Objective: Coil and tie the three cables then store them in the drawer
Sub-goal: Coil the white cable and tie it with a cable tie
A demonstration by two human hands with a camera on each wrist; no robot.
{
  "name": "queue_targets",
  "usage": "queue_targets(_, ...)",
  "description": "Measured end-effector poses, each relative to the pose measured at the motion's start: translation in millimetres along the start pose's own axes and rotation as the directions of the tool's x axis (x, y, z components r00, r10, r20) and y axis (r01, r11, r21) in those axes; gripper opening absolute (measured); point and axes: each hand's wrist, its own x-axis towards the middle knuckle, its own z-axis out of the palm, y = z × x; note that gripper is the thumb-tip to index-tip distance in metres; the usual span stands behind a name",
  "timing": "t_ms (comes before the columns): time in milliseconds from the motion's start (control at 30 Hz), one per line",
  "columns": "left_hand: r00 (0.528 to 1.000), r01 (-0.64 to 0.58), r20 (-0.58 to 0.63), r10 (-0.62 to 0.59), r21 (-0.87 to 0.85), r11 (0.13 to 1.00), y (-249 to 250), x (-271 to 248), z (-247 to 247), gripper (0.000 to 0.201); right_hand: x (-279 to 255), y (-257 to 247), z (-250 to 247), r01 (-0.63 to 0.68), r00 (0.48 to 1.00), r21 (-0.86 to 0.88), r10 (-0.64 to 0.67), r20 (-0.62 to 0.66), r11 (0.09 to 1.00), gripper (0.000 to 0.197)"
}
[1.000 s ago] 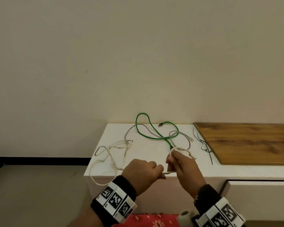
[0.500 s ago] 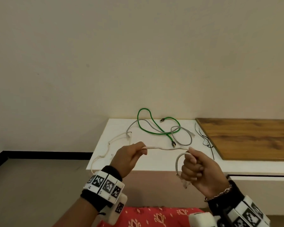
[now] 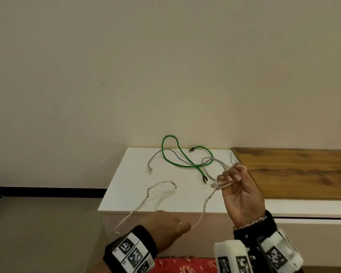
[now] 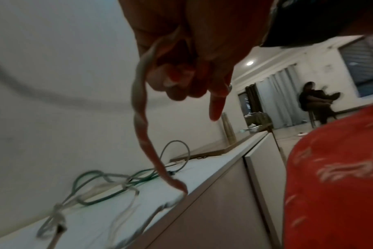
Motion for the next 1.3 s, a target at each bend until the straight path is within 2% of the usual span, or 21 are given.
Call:
queue_targets(67,0.996,-0.085,0.024,0.083,0.089,0.992,8.1,-0.6,-1.2,0.035,-4.3,6.4,3.2,0.076,0.994,-0.233,-0.093,-0.061,0.969,0.019)
queue_targets(133,0.999,0.025,-0.025,-0.021,0.17,0.985,7.1,-3.9,-6.0,0.025,-6.2,14.5,-2.5,0.099,0.993,-0.468,-0.119,-0.014,0.878,0.02)
queue_targets(167,0.997,0.046,-0.069,-0.042,0.065,0.997,6.4,-2.8,-3.5,0.02,-7.5,17.8,-7.9,0.113,0.992,-0.59,-0.123,0.024,0.8,0.021)
queue_targets(233,0.987,-0.026,-0.157,0.033,0.044,0.999,1.2,-0.4,5.7,0.02,-8.8,20.9,-19.9,0.167,0.986,-0.776,-0.104,0.131,0.608,0.023)
queue_targets(333,0.936,-0.083,-0.332,0.114,0.109,0.991,-3.3,-4.3,2.3,0.015,-10.5,24.9,-29.2,0.228,0.962,-0.891,0.053,0.27,0.392,0.025)
queue_targets(433,0.848,-0.112,-0.502,0.17,0.145,0.983,-8.0,-6.6,-1.0,0.01,-13.6,33.8,-29.2,0.304,0.914,-0.942,0.237,0.33,0.14,0.025)
queue_targets(467,0.821,-0.096,-0.548,0.16,0.144,0.985,-9.3,-7.6,-2.3,0.014,-15.1,36.3,-27.6,0.322,0.895,-0.943,0.298,0.332,0.083,0.028)
queue_targets(500,0.782,-0.082,-0.605,0.149,0.137,0.987,-13.0,-9.7,-4.4,0.019,-16.9,39.1,-25.9,0.313,0.881,-0.947,0.351,0.318,0.072,0.029)
queue_targets(533,0.742,-0.066,-0.658,0.131,0.123,0.99,-17.7,-10.2,-6.0,0.024,-18.8,40.1,-23.7,0.266,0.872,-0.958,0.398,0.286,0.106,0.028)
queue_targets(600,0.718,-0.041,-0.695,0.047,0.025,0.999,-25.8,-12.4,-9.9,0.032,-22.4,40.5,-19.4,0.129,0.843,-0.971,0.493,0.214,0.201,0.033)
queue_targets(633,0.71,-0.038,-0.704,0.001,-0.037,0.999,-30.4,-13.0,-11.1,0.034,-23.9,39.4,-17.0,0.083,0.833,-0.975,0.523,0.182,0.207,0.038)
queue_targets(700,0.718,-0.018,-0.688,-0.11,-0.176,0.984,-38.0,-14.5,-11.0,0.041,-26.9,38.9,-11.4,0.024,0.806,-0.977,0.574,0.144,0.211,0.045)
queue_targets(767,0.722,-0.004,-0.644,-0.253,-0.37,0.929,-39.4,-12.7,-9.5,0.05,-29.7,36.6,-5.9,-0.059,0.783,-0.96,0.609,0.126,0.273,0.046)
queue_targets(833,0.72,-0.029,-0.539,-0.437,-0.653,0.757,-37.5,-10.7,-9.9,0.043,-31.7,34.6,-0.1,-0.183,0.78,-0.904,0.617,0.106,0.385,0.046)
queue_targets(900,0.746,-0.089,-0.379,-0.548,-0.872,0.481,-35.6,-6.6,-8.4,0.028,-31.6,29.8,4.9,-0.338,0.774,-0.767,0.625,0.103,0.545,0.048)
queue_targets(967,0.797,-0.154,-0.26,-0.545,-0.96,0.232,-35.7,-6.1,-7.9,0.026,-29.6,24.3,10.6,-0.481,0.753,-0.577,0.648,0.115,0.66,0.049)
queue_targets(1033,0.859,-0.172,-0.156,-0.487,-0.985,0.011,-37.1,-7.8,-3.5,0.027,-25.5,20.8,9.1,-0.579,0.728,-0.378,0.667,0.158,0.722,0.045)
queue_targets(1100,0.902,-0.152,-0.064,-0.428,-0.973,-0.175,-37.9,-9.0,5.2,0.027,-19.8,17.3,6.1,-0.669,0.666,-0.137,0.672,0.324,0.73,0.042)
queue_targets(1133,0.912,-0.142,-0.034,-0.409,-0.961,-0.237,-38.7,-10.3,11.3,0.026,-17.4,14.2,6.0,-0.683,0.657,-0.045,0.64,0.398,0.729,0.047)
queue_targets(1200,0.922,-0.115,-0.009,-0.386,-0.961,-0.252,-41.4,-13.1,23.4,0.025,-13.7,3.8,6.0,-0.626,0.727,0.064,0.551,0.41,0.778,0.054)
queue_targets(1300,0.908,-0.088,-0.029,-0.418,-0.989,-0.121,-45.0,-14.3,31.9,0.022,-9.2,-8.3,4.5,-0.577,0.779,0.15,0.486,0.397,0.803,0.055)
